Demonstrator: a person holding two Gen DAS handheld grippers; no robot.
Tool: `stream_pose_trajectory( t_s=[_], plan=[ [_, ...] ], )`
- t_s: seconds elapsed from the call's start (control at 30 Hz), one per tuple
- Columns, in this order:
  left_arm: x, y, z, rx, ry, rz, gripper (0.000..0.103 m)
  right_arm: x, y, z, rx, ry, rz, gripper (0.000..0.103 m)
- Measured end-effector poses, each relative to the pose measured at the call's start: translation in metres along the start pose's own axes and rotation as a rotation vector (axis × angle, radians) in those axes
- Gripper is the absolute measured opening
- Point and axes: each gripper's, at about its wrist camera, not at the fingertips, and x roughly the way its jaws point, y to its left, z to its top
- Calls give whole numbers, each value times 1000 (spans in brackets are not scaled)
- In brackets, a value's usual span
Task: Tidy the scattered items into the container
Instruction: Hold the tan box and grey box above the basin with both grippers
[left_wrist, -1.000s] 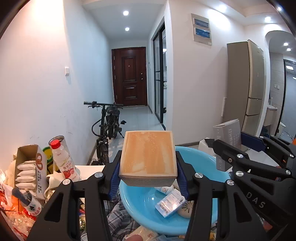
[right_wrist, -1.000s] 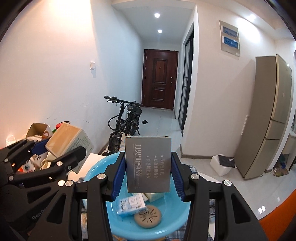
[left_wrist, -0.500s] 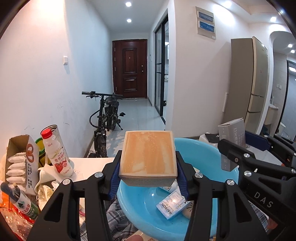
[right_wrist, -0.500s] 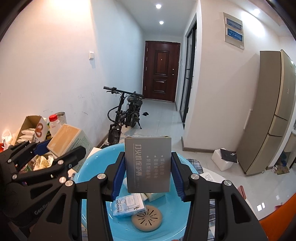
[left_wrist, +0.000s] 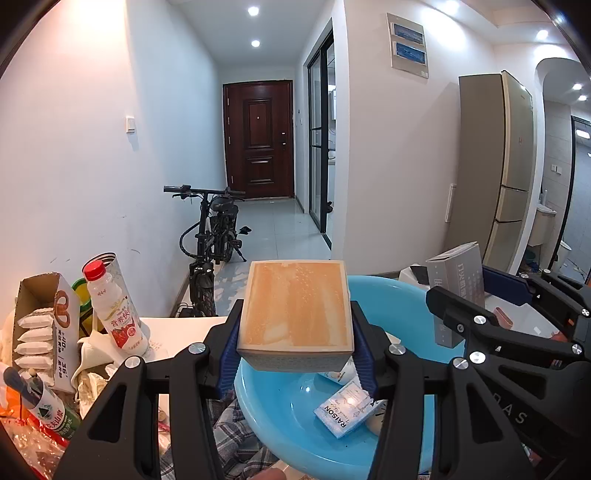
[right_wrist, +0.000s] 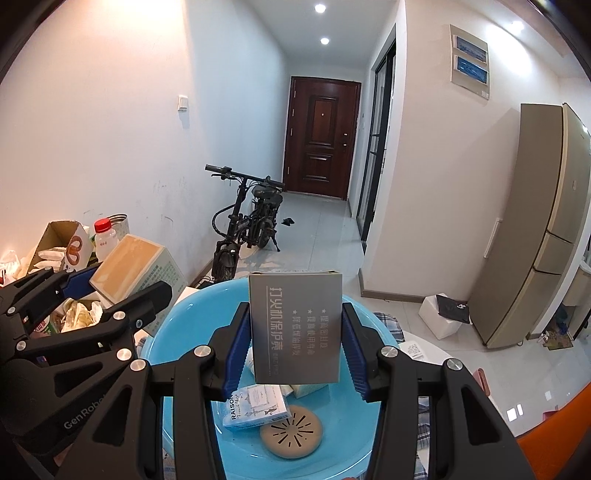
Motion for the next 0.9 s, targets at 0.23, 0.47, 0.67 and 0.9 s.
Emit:
stream_pose_trajectory(
  t_s=[0.23,0.47,0.67,0.9],
  plan=[
    [1,1,0,-3,4,4,50,0,0,-1,-1,-1,-2,50],
    [2,1,-1,-3,5,6,50,1,2,-3,-3,1,-3,50],
    [3,2,-1,0,7,12,50,1,1,-3,-4,1,-4,50],
    [3,4,-2,-1,8,14,50,1,0,-4,-6,1,-5,50]
  ],
)
